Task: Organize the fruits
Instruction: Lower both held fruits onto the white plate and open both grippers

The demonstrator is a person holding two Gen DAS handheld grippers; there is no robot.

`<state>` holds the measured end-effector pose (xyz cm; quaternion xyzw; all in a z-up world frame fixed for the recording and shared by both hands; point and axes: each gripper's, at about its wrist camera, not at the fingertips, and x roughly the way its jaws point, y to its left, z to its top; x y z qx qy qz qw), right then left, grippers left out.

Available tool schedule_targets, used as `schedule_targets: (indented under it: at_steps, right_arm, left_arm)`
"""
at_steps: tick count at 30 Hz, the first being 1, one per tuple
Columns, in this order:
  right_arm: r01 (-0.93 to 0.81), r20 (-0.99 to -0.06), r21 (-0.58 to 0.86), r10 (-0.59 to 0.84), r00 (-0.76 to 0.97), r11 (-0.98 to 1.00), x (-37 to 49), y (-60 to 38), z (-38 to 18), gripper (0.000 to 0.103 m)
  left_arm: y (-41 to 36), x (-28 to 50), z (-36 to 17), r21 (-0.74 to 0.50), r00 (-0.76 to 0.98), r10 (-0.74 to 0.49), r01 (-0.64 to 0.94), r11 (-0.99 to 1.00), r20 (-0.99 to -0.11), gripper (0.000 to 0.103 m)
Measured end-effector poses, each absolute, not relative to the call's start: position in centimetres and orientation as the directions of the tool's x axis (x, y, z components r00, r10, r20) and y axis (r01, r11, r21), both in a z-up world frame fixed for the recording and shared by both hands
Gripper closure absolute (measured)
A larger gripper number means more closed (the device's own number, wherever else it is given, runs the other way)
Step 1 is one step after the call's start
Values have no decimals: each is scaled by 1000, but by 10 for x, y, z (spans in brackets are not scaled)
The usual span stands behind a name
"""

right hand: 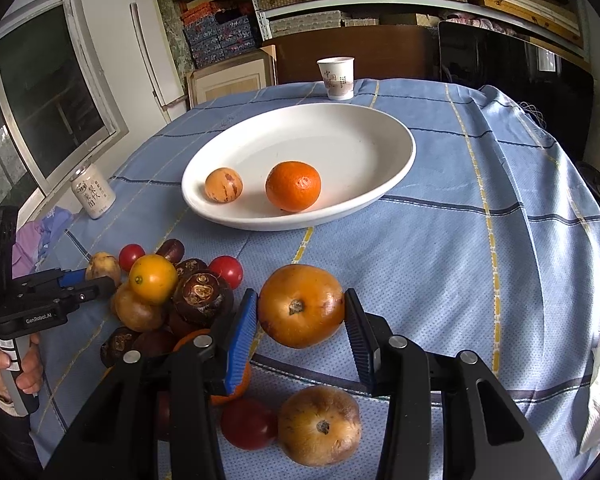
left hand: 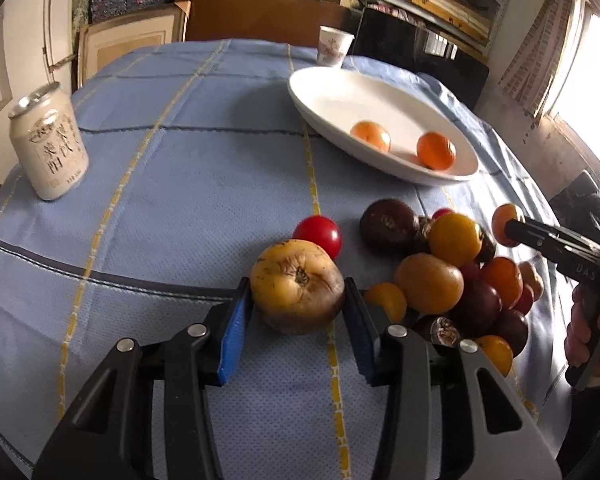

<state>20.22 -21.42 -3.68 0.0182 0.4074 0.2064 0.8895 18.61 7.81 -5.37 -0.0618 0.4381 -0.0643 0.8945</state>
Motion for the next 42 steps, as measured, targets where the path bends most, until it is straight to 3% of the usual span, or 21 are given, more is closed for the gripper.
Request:
schedule_targets:
  at_steps: [9, 13, 22, 27, 28, 29, 31, 36, 42]
  right_arm:
    - [-350, -636, 227, 410, 654, 909, 212, -219, -20, 59]
    - [-318, -598, 253, 406, 691, 914, 242, -218, -7, 59]
    - [-278, -675, 212, 346, 651, 937, 299, -204, -21, 59]
    - [-284, -686, 213, 350, 637, 935, 307, -203, -24, 57]
    - [-282, -692, 211, 347, 633, 936, 309, -203, -26, 56]
    - [-281, -696, 210, 346, 630, 936, 309, -202, -26, 53]
    - [-288, -687, 224, 361, 631, 931, 306, -203, -24, 38]
    - [-327, -615, 246, 408, 675, 912, 281, -211, -1, 23]
    - [-328, -592, 257, 416, 690, 909, 252, -221, 2, 21]
  left_arm:
    - [68, 200, -26, -236, 640, -261, 127, 964, -723, 58]
    - [49, 238, -3, -198, 646, -258, 165, 966, -719, 58]
    - [15, 347, -10, -107, 563, -182, 165, 981, -806, 58]
    - [16, 367, -21, -123, 548, -182, 143, 982, -817, 58]
    - [16, 367, -19, -115, 557, -169, 132, 985, -813, 49]
    - [15, 366, -17, -97, 570, -149, 120, 988, -808, 25]
    - [15, 356, -5, -45, 632, -78, 69, 997, -771, 5]
    - [17, 306, 16, -28, 694, -65, 65, 998, -717, 4]
    - [29, 243, 8, 34, 753, 3, 26, 999, -658, 4]
